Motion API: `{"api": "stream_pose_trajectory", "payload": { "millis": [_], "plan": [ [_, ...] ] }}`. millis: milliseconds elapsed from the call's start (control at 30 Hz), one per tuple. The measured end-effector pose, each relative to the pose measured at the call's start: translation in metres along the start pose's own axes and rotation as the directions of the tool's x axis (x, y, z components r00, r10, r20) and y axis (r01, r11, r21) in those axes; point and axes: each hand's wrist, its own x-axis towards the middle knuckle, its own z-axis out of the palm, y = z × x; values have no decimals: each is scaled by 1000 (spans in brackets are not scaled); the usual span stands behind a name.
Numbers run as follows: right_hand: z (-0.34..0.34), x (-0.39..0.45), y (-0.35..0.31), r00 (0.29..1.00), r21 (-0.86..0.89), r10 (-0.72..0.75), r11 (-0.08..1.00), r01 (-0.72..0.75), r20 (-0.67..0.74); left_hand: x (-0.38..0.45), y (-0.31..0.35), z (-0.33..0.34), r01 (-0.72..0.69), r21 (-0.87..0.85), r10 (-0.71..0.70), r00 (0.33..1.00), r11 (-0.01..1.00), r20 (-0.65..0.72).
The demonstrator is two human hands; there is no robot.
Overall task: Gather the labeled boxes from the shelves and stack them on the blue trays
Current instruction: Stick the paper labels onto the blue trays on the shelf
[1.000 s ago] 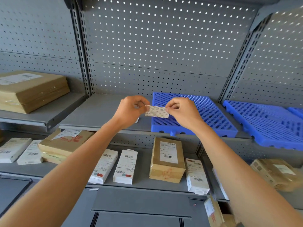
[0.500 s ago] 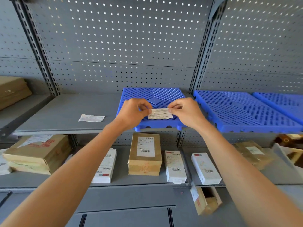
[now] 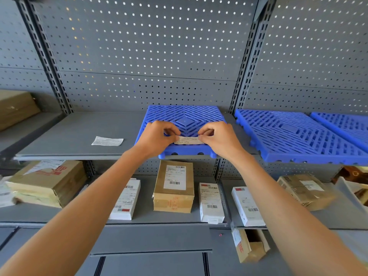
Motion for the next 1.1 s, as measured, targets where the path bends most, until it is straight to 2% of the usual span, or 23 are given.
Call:
{"api": "stream_pose_trajectory", "payload": {
  "millis": [200, 367, 600, 833, 1100],
  "plan": [
    [2, -1, 4, 1000, -3, -25, 1000, 25, -8, -2, 0, 1, -41, 21, 42, 999, 999, -12],
    [3, -1, -1, 996, 9, -2, 1000, 3, -90, 0, -1, -1, -38, -11, 37, 999, 999, -20],
    [5, 10, -16, 998, -53, -36, 998, 34, -50, -1, -13, -16, -68, 64, 70, 997, 996, -37],
    [36, 24, -56, 990, -81, -140, 987, 141, 23, -13, -40, -50, 0, 149, 14, 996, 989, -92],
    [98, 46, -118, 976, -171, -193, 963, 208, 100, -41, -95, -110, 156, 172, -126, 977, 973, -173]
  ]
}}
